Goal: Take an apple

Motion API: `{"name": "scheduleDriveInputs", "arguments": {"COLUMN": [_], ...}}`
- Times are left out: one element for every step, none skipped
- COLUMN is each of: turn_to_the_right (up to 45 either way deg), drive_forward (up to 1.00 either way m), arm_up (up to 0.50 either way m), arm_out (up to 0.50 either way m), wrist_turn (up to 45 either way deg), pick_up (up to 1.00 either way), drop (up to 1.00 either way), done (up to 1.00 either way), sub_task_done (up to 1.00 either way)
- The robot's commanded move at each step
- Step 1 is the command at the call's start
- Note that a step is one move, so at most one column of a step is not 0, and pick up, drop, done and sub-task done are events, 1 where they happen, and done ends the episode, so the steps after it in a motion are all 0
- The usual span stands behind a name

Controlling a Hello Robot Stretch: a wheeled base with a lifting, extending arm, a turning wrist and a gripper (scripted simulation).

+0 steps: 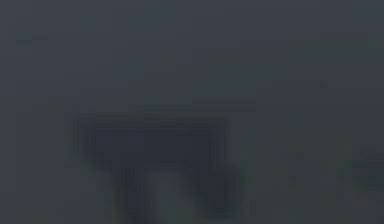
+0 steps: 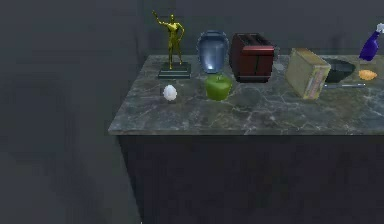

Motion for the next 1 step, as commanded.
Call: {"name": "scheduleDriveInputs", "arguments": {"turn_to_the_right": [0.0], "drive_forward": [0.00], "arm_up": [0.50], "arm_out": [0.00], "wrist_turn": [0.0], "pick_up": [0.00], "drop": [0.00], "done": [0.00], "sub_task_done": [0.00]}}
